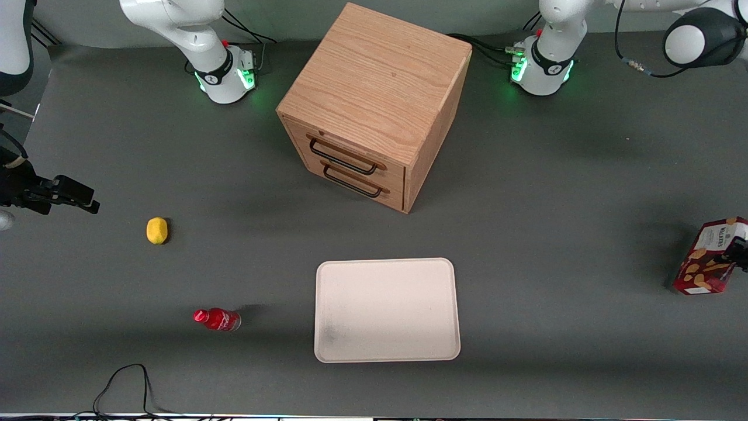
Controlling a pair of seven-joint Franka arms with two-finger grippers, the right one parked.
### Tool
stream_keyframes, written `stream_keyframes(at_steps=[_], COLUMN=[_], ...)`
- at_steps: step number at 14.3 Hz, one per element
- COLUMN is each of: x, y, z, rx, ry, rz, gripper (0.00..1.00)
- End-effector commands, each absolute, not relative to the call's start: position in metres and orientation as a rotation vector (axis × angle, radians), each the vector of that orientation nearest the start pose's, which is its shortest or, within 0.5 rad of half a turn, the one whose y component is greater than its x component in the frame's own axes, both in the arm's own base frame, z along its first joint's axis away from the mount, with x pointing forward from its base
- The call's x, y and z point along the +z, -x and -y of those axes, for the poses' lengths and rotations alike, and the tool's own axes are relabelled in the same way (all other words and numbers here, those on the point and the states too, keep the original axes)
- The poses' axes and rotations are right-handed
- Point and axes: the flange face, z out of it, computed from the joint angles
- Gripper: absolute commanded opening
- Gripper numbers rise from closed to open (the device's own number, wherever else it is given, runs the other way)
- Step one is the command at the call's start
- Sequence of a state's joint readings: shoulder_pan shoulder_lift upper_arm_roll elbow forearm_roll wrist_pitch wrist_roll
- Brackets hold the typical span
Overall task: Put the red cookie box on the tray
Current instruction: 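Close the left gripper on the cookie box and lift it, then carry the held cookie box over to the white tray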
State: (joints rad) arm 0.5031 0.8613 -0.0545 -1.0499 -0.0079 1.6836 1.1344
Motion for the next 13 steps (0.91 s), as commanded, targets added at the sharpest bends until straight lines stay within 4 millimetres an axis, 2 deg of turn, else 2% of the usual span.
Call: stream_keyframes(at_steps=[1, 4, 7, 9, 10, 13], x=[0.402, 0.483, 0.560, 0.586, 0.591, 0.605], y=[-0.658, -0.633, -0.610, -0.601, -0.600, -0.609], z=[-0.293, -0.254, -0.212, -0.173, -0.152, -0.065], rx=[0.292, 0.395, 0.364, 0.387, 0.398, 0.373], ry=[3.140, 3.185, 3.180, 3.186, 3.188, 3.199], rz=[-0.936, -0.730, -0.578, -0.471, -0.412, -0.242], gripper=[0.00, 0.00, 0.00, 0.00, 0.00, 0.00])
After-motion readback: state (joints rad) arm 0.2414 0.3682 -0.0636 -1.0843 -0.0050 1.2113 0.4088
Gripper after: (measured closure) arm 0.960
